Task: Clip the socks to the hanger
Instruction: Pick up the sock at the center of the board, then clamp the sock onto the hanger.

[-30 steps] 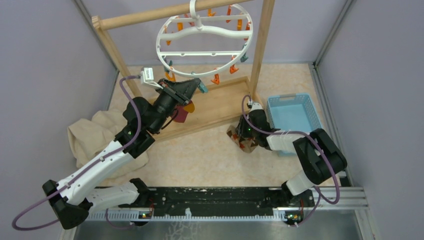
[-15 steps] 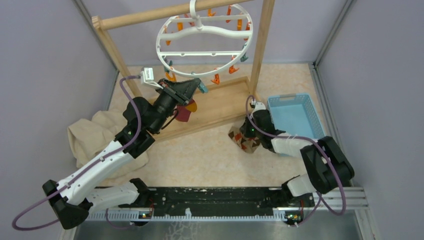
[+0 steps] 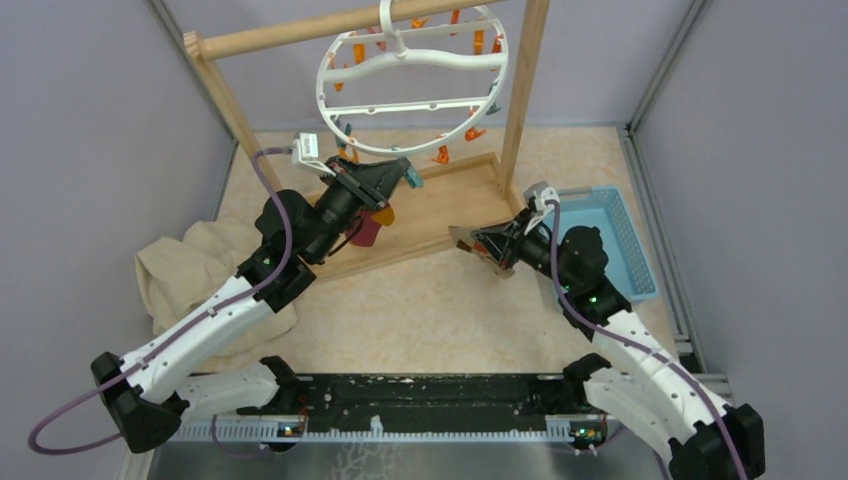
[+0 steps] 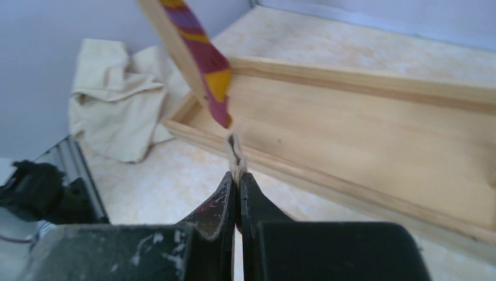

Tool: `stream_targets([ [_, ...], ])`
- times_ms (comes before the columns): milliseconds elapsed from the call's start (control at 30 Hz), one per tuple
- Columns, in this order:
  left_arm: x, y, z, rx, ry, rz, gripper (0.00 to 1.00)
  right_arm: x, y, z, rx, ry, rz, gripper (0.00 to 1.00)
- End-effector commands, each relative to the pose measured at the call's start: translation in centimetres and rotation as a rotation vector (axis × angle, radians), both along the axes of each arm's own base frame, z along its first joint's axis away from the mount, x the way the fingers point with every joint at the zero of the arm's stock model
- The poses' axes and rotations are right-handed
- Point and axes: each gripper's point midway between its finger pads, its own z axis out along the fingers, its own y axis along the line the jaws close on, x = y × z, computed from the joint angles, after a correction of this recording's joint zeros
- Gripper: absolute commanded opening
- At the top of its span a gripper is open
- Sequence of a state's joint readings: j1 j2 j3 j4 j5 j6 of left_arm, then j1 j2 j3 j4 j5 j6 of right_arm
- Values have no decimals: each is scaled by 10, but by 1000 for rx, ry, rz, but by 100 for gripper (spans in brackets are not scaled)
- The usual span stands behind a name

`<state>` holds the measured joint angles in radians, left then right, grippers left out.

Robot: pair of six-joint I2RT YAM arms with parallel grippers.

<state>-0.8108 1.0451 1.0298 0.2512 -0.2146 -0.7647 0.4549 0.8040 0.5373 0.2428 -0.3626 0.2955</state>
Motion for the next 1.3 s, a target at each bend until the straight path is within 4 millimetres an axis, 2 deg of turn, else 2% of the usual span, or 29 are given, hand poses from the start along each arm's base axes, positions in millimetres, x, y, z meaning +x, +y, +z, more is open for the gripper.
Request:
stream_targets([
  [0, -9, -9, 0, 26, -10, -64, 0, -42, 20, 60, 27, -170, 255, 0],
  [300, -15, -14, 4, 26, -35, -109, 0, -87, 40, 109, 96, -299, 559, 0],
  [433, -23, -19, 8, 30, -60, -153, 0, -94, 46, 125, 131, -345, 652, 0],
  [667, -40, -31, 15, 45, -116, -265, 0, -87, 59, 144, 175, -383, 759, 0],
  [833, -48, -34, 20, 35, -154, -308, 0, -78, 66, 149, 197, -379, 819, 0],
  [967, -50, -34, 19, 47, -164, -317, 0, -78, 62, 164, 258, -419, 874, 0],
  [1267, -53, -32, 18, 55, -177, -319, 0, -50, 54, 179, 369, -369, 896, 0],
])
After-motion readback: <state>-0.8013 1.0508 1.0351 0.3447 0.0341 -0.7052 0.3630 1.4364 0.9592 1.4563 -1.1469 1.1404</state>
